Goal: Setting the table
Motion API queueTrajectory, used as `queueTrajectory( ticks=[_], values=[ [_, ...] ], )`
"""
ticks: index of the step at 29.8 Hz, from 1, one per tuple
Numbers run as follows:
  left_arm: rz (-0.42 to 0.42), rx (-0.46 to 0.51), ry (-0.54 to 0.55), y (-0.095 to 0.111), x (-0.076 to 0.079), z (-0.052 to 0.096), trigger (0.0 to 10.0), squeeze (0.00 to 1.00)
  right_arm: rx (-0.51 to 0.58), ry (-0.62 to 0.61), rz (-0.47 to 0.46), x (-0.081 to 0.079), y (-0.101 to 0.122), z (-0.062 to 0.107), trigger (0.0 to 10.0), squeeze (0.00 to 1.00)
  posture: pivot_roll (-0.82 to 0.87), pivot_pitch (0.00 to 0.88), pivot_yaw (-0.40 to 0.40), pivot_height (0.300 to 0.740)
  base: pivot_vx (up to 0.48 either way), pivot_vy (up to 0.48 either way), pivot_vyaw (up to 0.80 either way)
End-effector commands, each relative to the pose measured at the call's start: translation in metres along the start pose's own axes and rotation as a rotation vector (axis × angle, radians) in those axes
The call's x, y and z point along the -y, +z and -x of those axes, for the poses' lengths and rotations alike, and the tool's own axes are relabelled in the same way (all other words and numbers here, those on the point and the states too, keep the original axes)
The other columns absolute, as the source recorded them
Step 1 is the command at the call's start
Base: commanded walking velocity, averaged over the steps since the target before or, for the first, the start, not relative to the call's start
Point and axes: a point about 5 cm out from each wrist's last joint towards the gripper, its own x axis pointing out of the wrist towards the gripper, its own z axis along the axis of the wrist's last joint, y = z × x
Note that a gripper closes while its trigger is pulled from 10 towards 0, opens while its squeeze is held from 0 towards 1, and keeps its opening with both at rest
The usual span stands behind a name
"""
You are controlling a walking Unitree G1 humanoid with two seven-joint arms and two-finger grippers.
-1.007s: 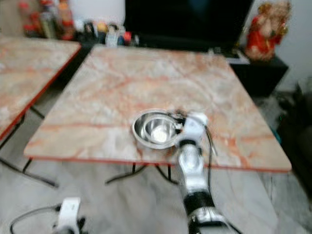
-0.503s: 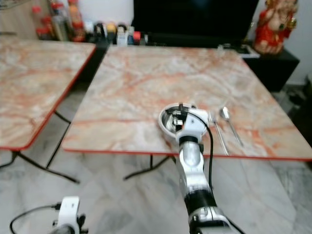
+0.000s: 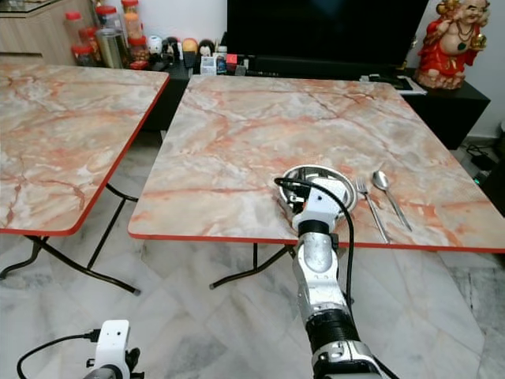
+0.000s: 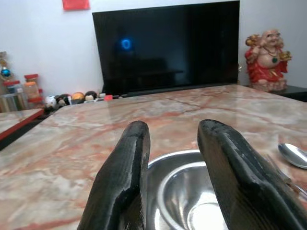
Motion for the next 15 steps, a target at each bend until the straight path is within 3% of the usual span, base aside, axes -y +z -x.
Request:
queueTrajectory(
  ticks=[1,15],
  values=[
    [0.012,-0.013,0.004,-0.0023,-0.0009,0.0004,10.0,0.0,0.015,0.009,0.004,-0.0029,0.0049,-0.0024,10.0,0.0,0.04,0.0,-0.03,0.74,0.0,0.48,0.0],
    [0.006,-0.013,0.007,-0.002,-0.0035,0.0004,10.0,0.0,-0.013,0.008,0.024,0.0018,-0.0019,0.0016,10.0,0.0,0.04,0.0,-0.021,0.74,0.0,0.48,0.0]
  ],
)
